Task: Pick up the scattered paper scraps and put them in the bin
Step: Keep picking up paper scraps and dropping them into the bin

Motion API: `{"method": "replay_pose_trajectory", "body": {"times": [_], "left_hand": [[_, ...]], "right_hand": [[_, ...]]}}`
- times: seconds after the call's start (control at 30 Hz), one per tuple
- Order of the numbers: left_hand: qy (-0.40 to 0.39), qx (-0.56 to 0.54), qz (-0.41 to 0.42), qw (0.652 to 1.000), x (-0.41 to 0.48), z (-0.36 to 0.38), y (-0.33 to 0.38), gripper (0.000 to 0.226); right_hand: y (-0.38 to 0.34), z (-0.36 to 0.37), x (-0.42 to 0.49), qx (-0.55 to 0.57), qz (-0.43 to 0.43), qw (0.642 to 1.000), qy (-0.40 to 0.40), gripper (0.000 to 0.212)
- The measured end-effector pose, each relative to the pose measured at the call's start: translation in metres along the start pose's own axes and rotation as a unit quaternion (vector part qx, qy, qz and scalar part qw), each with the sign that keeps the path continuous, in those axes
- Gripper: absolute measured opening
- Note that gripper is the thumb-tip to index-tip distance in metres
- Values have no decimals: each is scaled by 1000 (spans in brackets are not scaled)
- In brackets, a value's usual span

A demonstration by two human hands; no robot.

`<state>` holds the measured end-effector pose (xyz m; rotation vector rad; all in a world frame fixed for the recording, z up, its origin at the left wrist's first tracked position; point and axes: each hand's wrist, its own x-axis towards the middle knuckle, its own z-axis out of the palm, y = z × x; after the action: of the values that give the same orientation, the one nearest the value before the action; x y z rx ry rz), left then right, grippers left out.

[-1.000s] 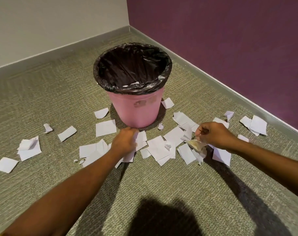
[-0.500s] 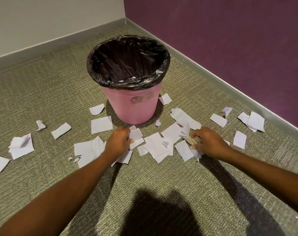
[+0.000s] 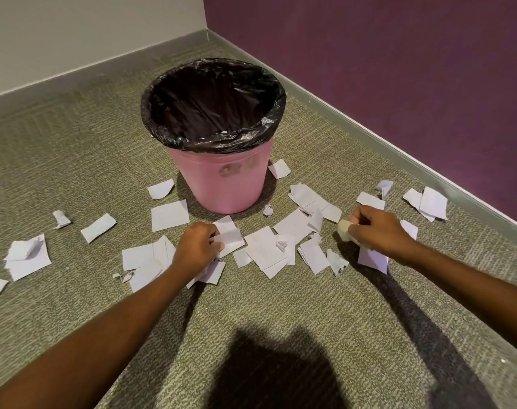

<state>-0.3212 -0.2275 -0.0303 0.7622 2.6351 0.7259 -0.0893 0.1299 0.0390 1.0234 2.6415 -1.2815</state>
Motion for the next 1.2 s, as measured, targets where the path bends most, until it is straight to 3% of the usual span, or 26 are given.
{"method": "replay_pose_trajectory", "body": {"times": [0.17, 0.37, 0.5, 0.57, 0.77, 1.0, 1.2], "left_hand": [[-6, -5, 6, 1000, -7, -3, 3, 29], [-15, -21, 0, 1000, -12, -10, 11, 27], [-2, -34, -29, 999, -12, -17, 12, 29], [6, -40, -36, 999, -12, -20, 15, 32], [4, -53, -14, 999, -10, -27, 37, 24], [-120, -60, 37, 990, -20, -2, 61, 14], [-104, -23, 19, 994, -28, 19, 64, 17]], "right_hand": [[0, 15, -15, 31, 37, 993, -112, 27], [8, 42, -17, -180, -34, 967, -177, 75], [17, 53, -22, -258, -66, 954, -139, 41], [18, 53, -22, -245, -73, 958, -126, 33], [23, 41, -20, -161, -33, 982, -91, 25], [14, 44, -21, 13, 50, 993, -105, 15], [-13, 67, -22, 80, 85, 984, -135, 19]]}}
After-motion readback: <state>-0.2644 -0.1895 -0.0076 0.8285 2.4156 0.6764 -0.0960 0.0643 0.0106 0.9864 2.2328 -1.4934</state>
